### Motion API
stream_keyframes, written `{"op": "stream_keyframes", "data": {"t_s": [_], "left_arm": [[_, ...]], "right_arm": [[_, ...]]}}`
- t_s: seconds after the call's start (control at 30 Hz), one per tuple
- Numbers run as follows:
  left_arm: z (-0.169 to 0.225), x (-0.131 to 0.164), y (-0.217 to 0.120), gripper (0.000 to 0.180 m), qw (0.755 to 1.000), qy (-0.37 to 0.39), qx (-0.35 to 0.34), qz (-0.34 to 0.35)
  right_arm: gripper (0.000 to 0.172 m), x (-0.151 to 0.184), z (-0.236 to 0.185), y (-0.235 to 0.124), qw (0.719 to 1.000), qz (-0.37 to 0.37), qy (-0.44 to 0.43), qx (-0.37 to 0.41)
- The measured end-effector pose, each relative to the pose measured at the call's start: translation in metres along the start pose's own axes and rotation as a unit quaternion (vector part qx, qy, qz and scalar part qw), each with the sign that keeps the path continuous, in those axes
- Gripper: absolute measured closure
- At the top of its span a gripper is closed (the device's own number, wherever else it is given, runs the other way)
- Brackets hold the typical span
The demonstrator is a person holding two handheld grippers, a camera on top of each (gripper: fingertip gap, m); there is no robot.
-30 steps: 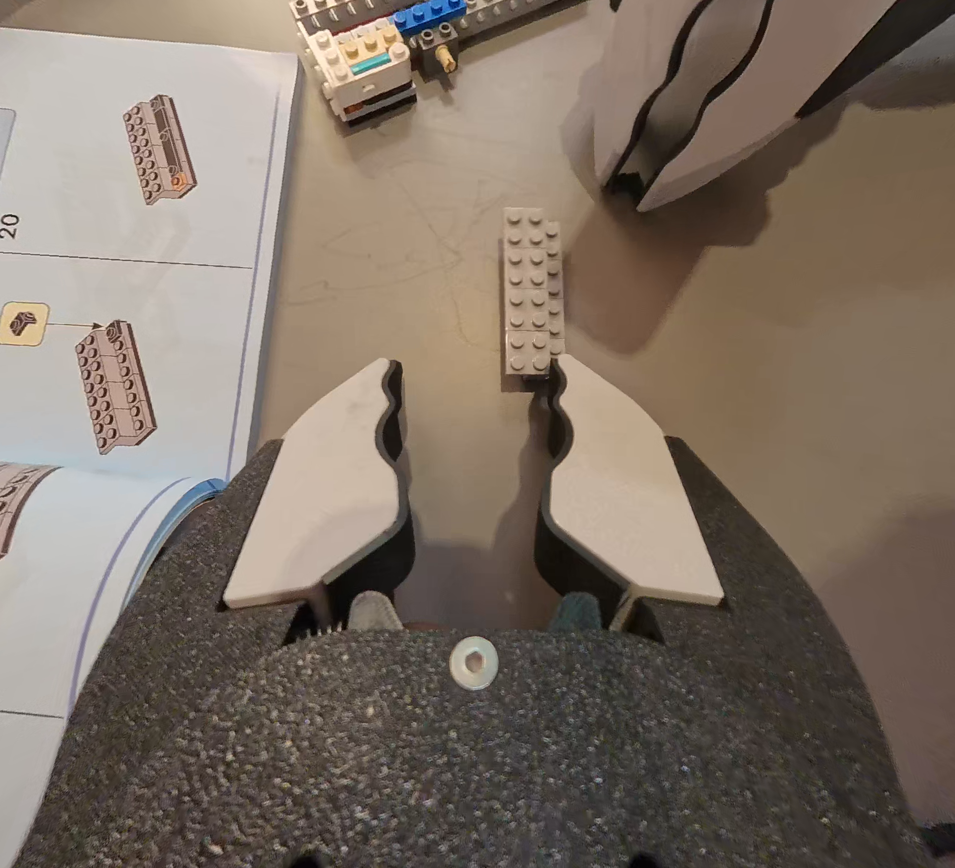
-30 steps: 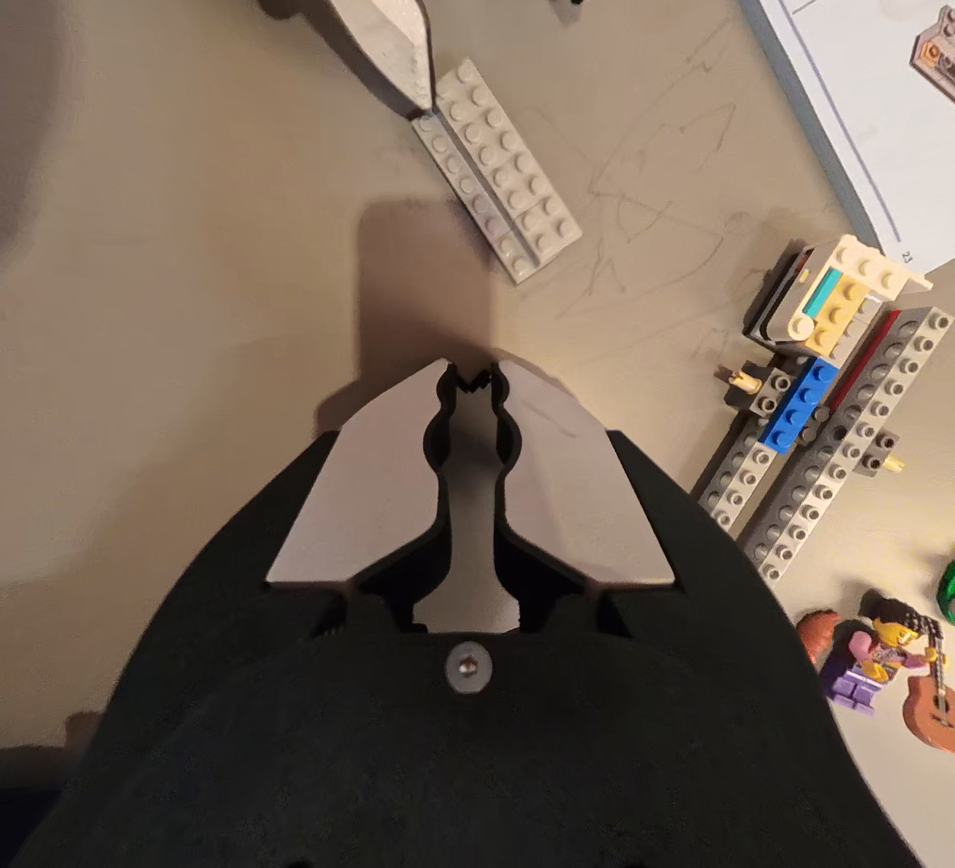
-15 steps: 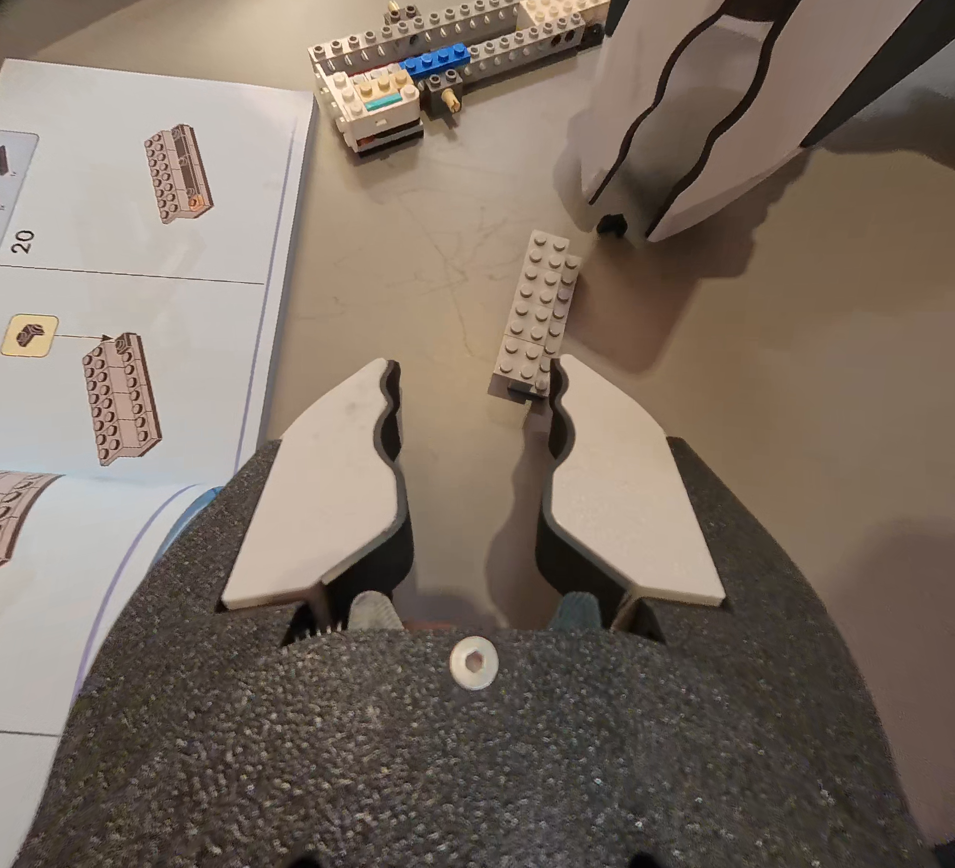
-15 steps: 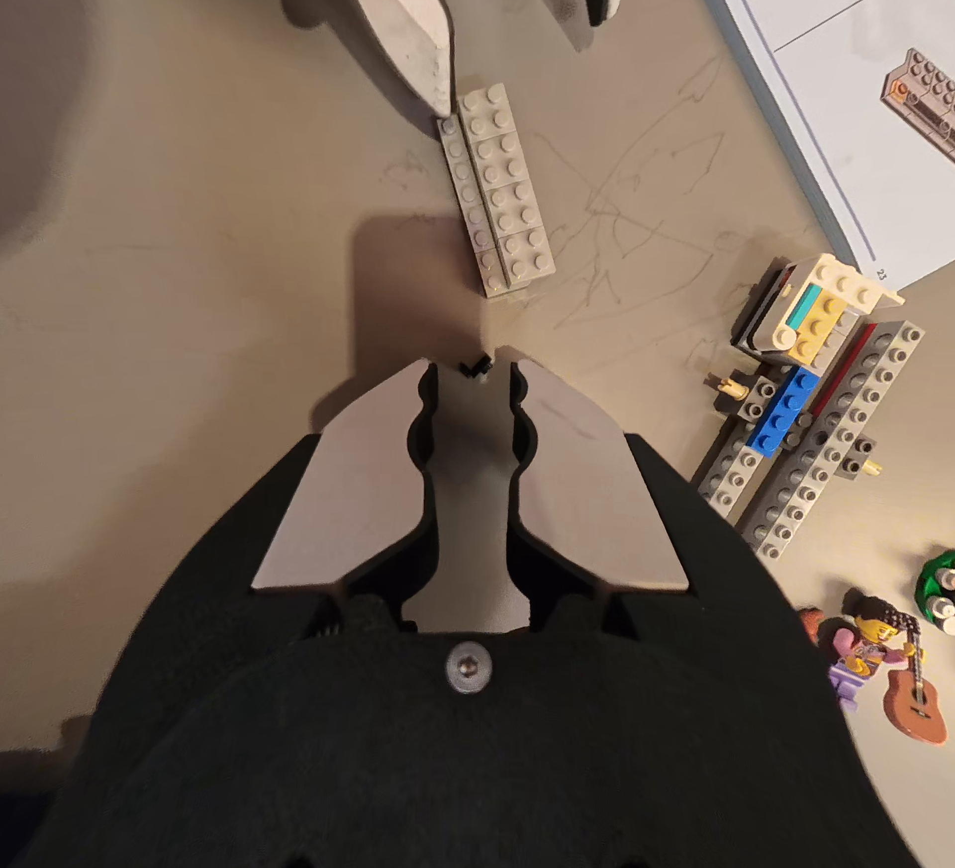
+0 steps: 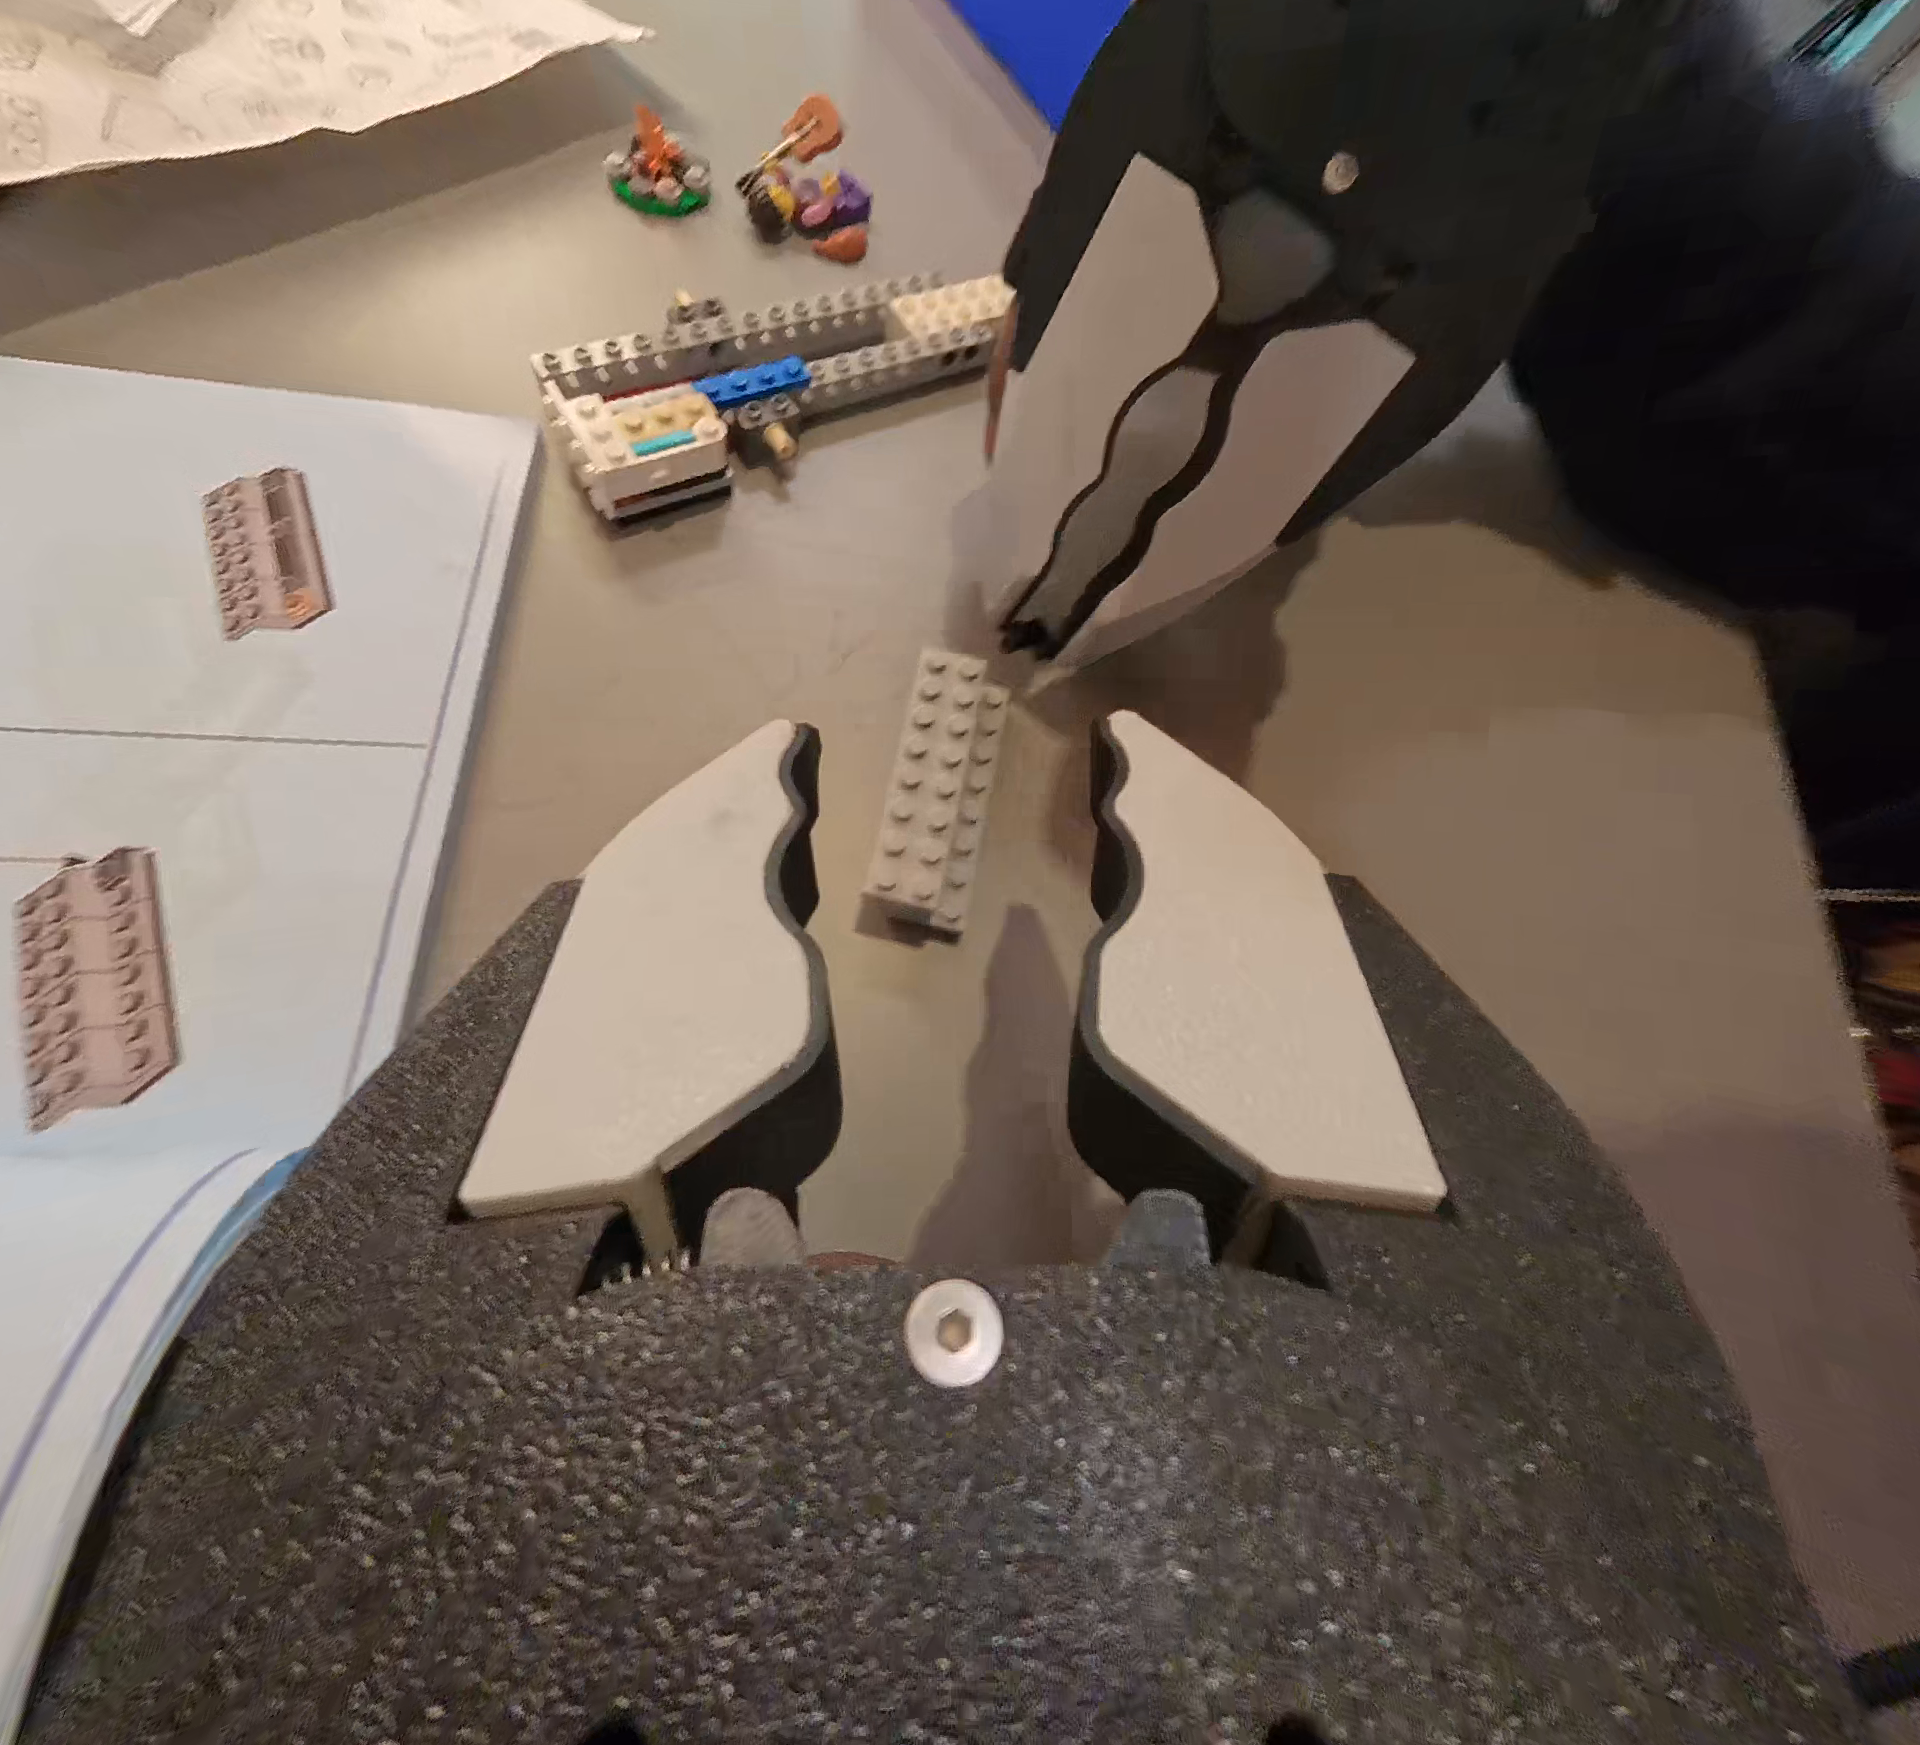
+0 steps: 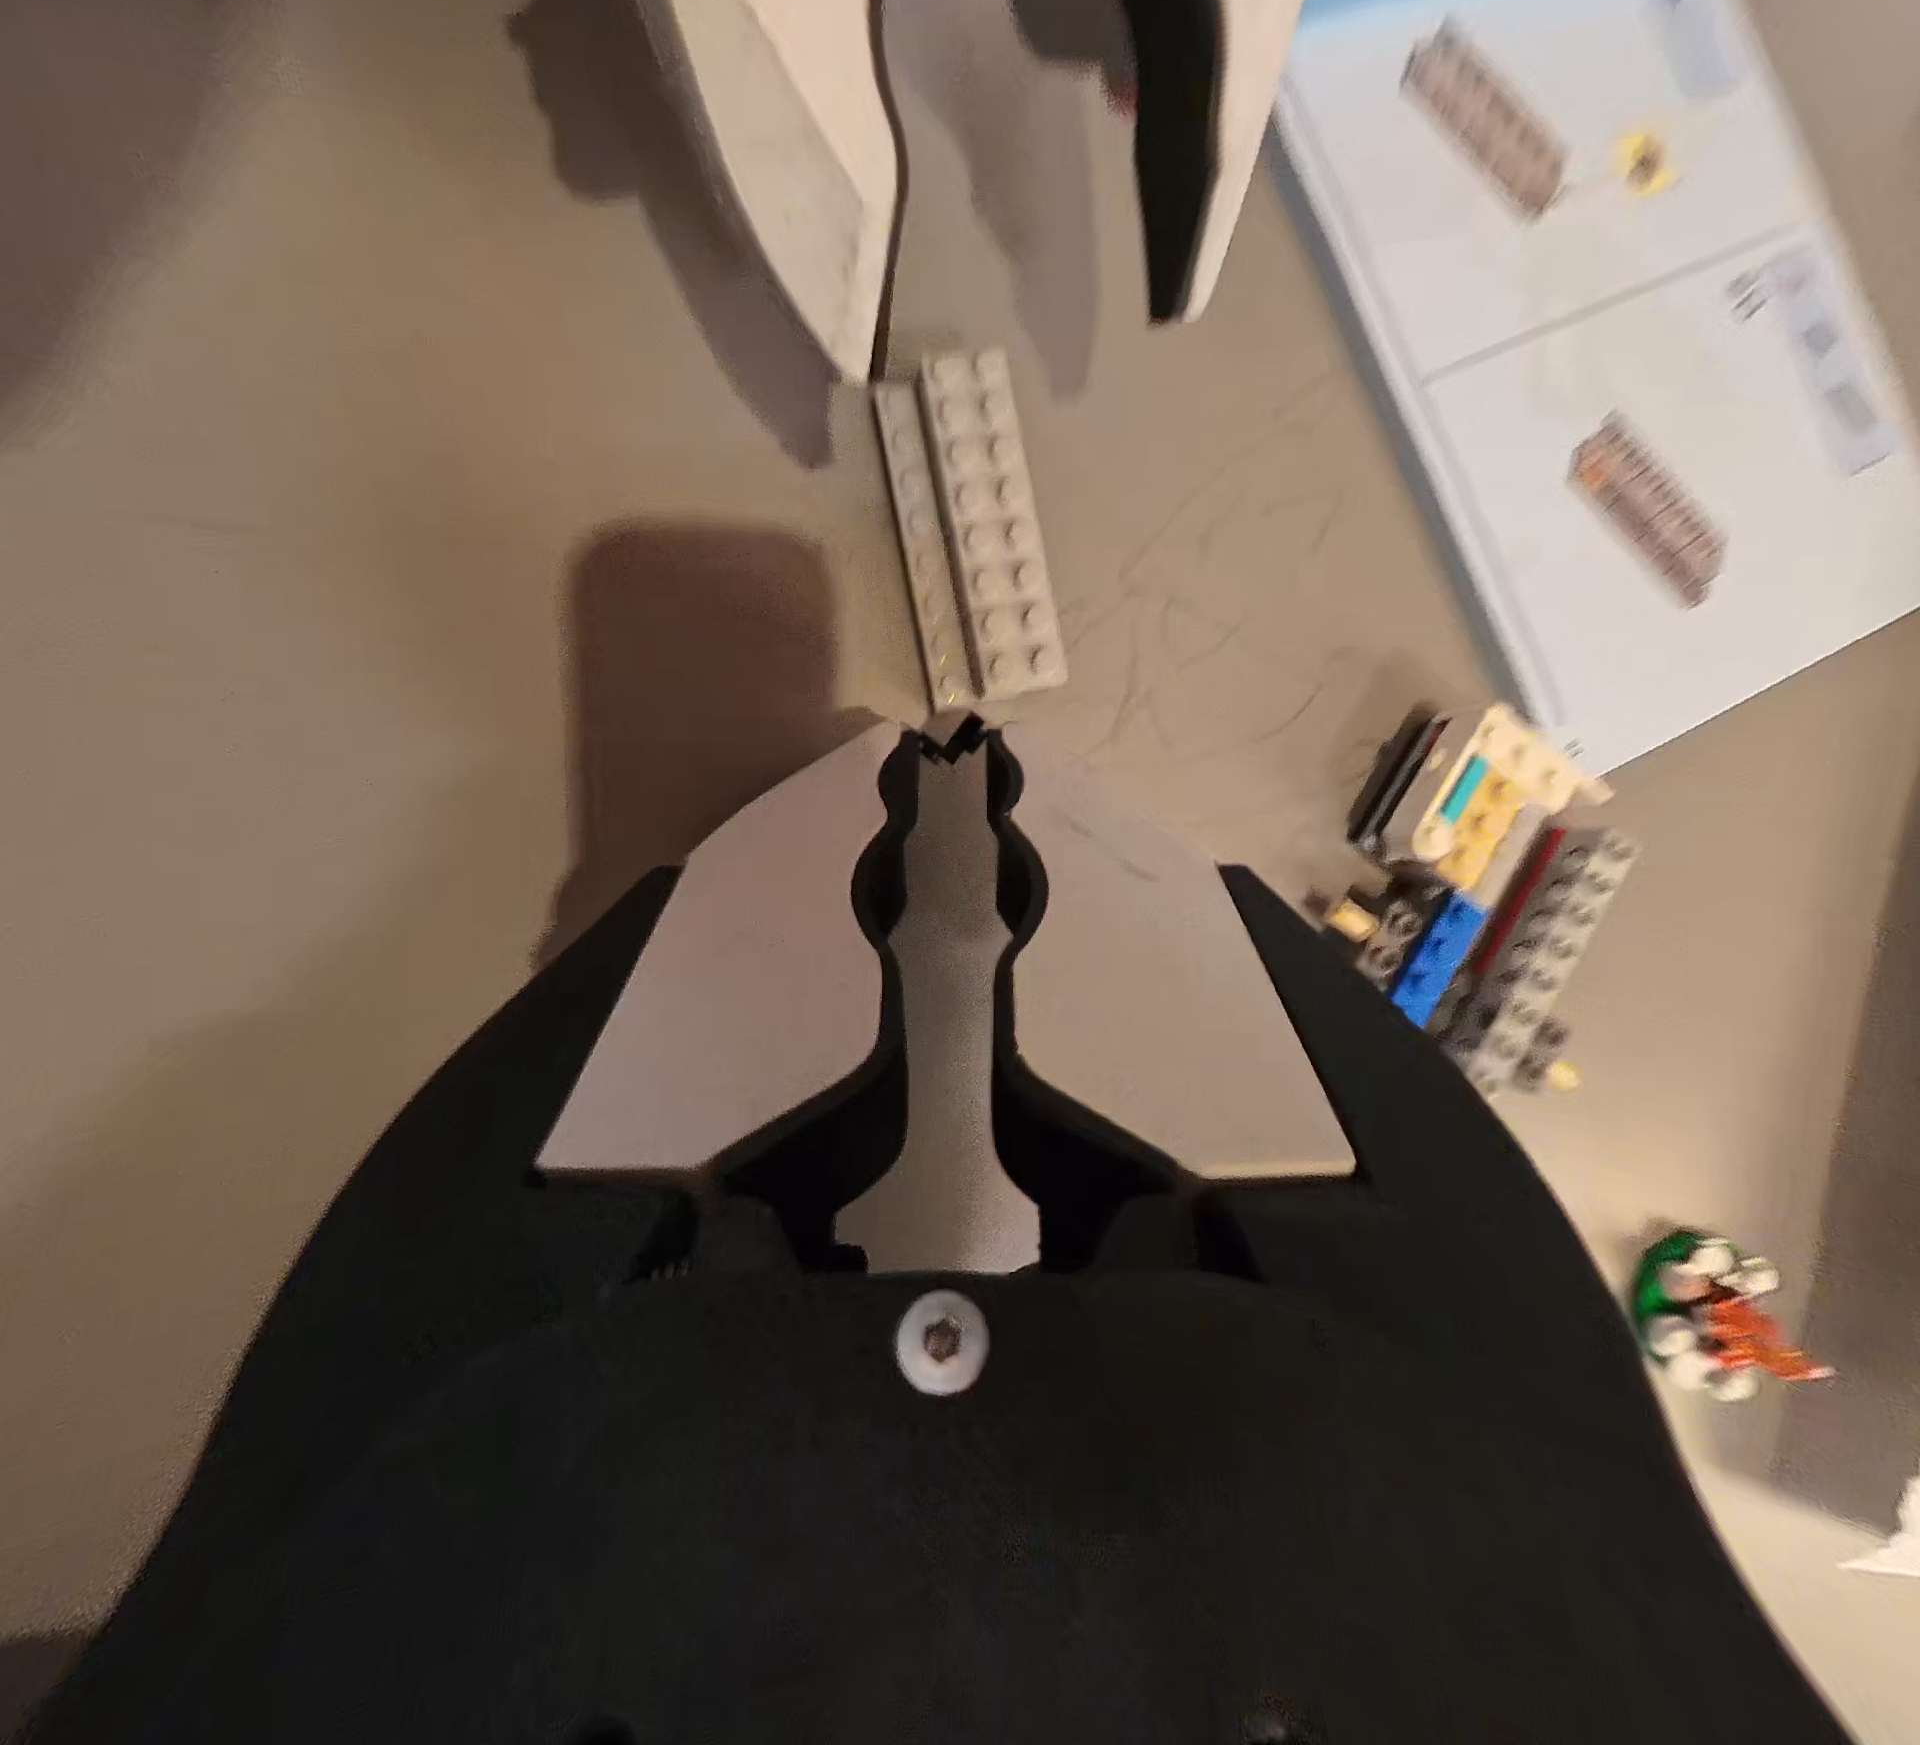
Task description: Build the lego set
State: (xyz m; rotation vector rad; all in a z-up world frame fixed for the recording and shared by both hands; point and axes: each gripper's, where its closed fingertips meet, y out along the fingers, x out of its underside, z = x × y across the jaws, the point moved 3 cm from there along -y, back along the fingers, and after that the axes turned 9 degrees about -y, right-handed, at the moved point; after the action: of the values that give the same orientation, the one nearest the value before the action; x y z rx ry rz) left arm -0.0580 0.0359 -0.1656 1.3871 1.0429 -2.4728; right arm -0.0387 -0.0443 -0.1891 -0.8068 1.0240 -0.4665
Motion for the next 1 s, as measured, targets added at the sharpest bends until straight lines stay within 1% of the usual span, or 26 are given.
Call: {"op": "stream_keyframes", "data": {"t_s": [0.07,0.17,0.3,0.37,0.5,0.63,0.73,1.0], "left_arm": [[0.006,-0.006,0.000,0.133,0.999,-0.031,0.035,0.021],[0.007,-0.013,-0.001,0.141,0.992,-0.092,0.069,0.047],[0.000,-0.017,-0.005,0.146,0.979,-0.158,0.103,0.076],[-0.001,-0.017,-0.005,0.147,0.973,-0.181,0.119,0.077],[-0.002,-0.011,-0.003,0.151,0.977,-0.174,0.111,0.060],[0.001,-0.010,-0.001,0.161,0.979,-0.163,0.112,0.056],[0.002,-0.012,-0.002,0.166,0.978,-0.159,0.121,0.064],[0.001,-0.008,0.000,0.172,0.981,-0.134,0.120,0.066]], "right_arm": [[0.160,-0.014,0.009,-0.007,0.996,0.042,-0.051,0.058],[0.160,-0.031,0.017,-0.017,0.978,0.085,-0.124,0.145],[0.160,-0.043,0.015,-0.014,0.960,0.091,-0.183,0.189],[0.160,-0.047,0.014,-0.010,0.953,0.090,-0.202,0.205],[0.160,-0.050,0.011,-0.003,0.948,0.084,-0.220,0.211],[0.160,-0.048,0.012,-0.001,0.945,0.076,-0.230,0.221],[0.160,-0.049,0.013,-0.002,0.942,0.084,-0.230,0.229],[0.160,-0.051,0.014,-0.002,0.940,0.107,-0.222,0.235]]}}
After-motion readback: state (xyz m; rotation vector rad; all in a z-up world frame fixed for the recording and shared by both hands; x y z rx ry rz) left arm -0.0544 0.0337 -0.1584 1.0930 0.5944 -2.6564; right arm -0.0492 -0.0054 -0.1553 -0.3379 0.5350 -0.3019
